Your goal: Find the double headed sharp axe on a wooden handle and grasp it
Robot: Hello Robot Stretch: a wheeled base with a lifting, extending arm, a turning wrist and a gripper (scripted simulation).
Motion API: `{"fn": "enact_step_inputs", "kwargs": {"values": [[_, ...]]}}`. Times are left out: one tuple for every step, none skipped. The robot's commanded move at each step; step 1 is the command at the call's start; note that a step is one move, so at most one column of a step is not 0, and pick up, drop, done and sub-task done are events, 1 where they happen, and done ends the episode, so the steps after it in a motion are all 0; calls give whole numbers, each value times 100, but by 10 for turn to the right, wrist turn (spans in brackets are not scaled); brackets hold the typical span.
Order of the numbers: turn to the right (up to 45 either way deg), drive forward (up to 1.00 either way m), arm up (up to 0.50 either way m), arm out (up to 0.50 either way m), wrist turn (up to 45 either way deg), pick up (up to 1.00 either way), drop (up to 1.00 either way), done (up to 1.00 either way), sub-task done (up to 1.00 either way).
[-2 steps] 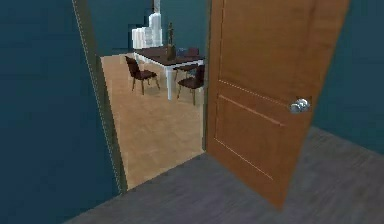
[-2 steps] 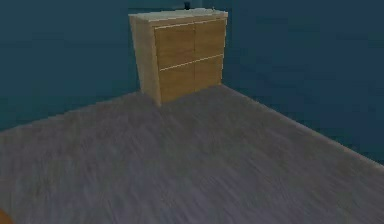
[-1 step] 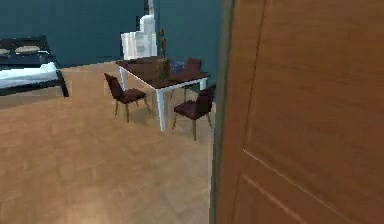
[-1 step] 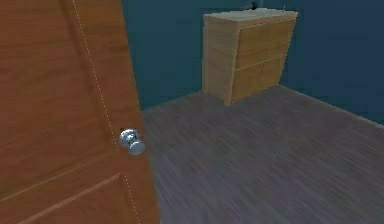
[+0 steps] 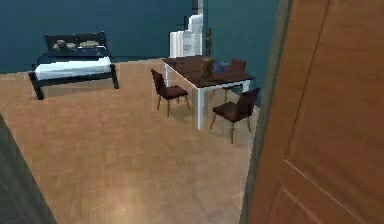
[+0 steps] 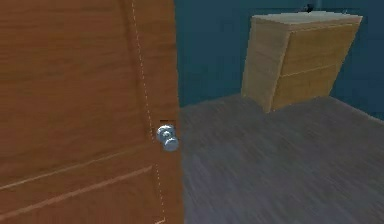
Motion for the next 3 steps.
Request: {"fn": "enact_step_inputs", "kwargs": {"values": [[0, 45, 0, 0, 0, 0, 0, 0, 0], [-210, 0, 0, 0, 0, 0, 0, 0, 0], [0, 100, 0, 0, 0, 0, 0, 0, 0]]}}
